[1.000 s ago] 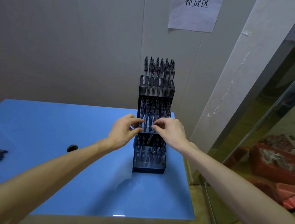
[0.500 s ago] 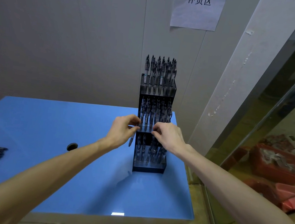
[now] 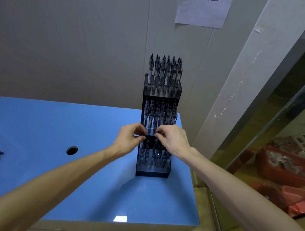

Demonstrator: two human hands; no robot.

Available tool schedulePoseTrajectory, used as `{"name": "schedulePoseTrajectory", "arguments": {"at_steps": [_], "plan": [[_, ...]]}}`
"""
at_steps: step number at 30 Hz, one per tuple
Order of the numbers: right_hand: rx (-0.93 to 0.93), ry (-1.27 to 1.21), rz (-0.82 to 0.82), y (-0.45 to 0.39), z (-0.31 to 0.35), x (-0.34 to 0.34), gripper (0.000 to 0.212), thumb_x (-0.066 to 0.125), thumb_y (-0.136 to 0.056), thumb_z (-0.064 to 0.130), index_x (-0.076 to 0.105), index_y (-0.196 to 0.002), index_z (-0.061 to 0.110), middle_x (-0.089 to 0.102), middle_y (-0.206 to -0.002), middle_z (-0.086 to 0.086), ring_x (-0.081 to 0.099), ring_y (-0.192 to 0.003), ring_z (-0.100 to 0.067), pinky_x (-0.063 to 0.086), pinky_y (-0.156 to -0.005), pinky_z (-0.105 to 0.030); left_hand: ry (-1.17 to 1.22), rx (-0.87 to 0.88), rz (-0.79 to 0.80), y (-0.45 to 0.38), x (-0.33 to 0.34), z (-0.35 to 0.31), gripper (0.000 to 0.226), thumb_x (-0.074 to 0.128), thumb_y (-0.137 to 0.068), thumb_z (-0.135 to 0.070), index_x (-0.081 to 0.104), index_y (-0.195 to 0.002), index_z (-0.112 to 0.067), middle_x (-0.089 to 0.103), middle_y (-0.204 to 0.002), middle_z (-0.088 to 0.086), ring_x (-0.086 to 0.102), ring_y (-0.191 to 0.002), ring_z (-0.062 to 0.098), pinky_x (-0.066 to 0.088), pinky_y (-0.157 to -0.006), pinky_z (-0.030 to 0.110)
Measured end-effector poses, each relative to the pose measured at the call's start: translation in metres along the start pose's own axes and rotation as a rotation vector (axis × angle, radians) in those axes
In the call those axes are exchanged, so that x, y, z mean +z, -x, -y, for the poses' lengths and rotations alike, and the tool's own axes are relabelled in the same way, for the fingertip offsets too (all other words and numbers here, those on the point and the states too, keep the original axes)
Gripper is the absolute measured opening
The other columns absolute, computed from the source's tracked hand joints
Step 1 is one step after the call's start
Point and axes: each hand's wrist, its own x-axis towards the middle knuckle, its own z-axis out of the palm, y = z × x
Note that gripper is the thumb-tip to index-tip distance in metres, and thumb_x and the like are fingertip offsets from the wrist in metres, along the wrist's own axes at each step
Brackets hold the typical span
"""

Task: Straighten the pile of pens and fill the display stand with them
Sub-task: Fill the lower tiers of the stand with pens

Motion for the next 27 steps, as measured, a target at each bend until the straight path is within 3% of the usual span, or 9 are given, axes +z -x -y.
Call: {"name": "schedulePoseTrajectory", "arguments": {"at_steps": [9,14,18,23,27], "plan": [[-0.006,0.008,0.027,-0.003,0.0,0.002,0.019,0.062,-0.099,0.035,0.074,-0.11,0.026,0.076,-0.098,0.005,0.069,-0.095,-0.019,0.049,-0.076,-0.031,0.066,-0.037,0.036,-0.005,0.003,0.0,0.023,0.079,-0.085,-0.003,0.069,-0.087,-0.024,0.075,-0.093,-0.006,0.072,-0.093,0.009,0.058,-0.092,0.03],[-0.012,0.006,0.105,-0.004,-0.003,0.006,0.019,0.065,-0.097,0.035,0.073,-0.112,0.025,0.076,-0.097,0.005,0.069,-0.095,-0.019,0.054,-0.079,-0.033,0.027,-0.017,0.047,-0.01,0.0,0.002,0.015,0.08,-0.085,-0.004,0.072,-0.09,-0.015,0.075,-0.091,-0.005,0.072,-0.09,0.008,0.059,-0.09,0.031],[-0.004,0.006,0.129,-0.008,-0.002,0.009,0.025,0.066,-0.097,0.034,0.07,-0.119,0.023,0.076,-0.106,0.003,0.068,-0.101,-0.021,0.055,-0.084,-0.036,-0.047,0.003,0.108,-0.007,0.0,0.007,0.016,0.08,-0.084,-0.003,0.071,-0.088,-0.016,0.074,-0.088,-0.005,0.072,-0.087,0.009,0.06,-0.088,0.035],[0.01,0.036,0.196,-0.003,-0.006,0.019,0.028,0.067,-0.096,0.031,0.067,-0.123,0.022,0.076,-0.108,0.003,0.068,-0.105,-0.022,0.055,-0.084,-0.036,-0.045,-0.021,0.067,-0.005,0.004,0.011,0.015,0.08,-0.085,-0.004,0.072,-0.089,-0.016,0.075,-0.09,-0.004,0.073,-0.088,0.01,0.06,-0.088,0.034],[-0.043,0.109,0.175,-0.003,-0.006,0.022,0.025,0.06,-0.1,0.028,0.066,-0.123,0.022,0.075,-0.105,-0.001,0.068,-0.101,-0.026,0.053,-0.079,-0.036,-0.329,0.12,0.124,-0.004,0.004,0.015,0.008,0.075,-0.09,-0.016,0.073,-0.097,-0.02,0.075,-0.096,-0.005,0.07,-0.092,0.016,0.058,-0.084,0.038]]}}
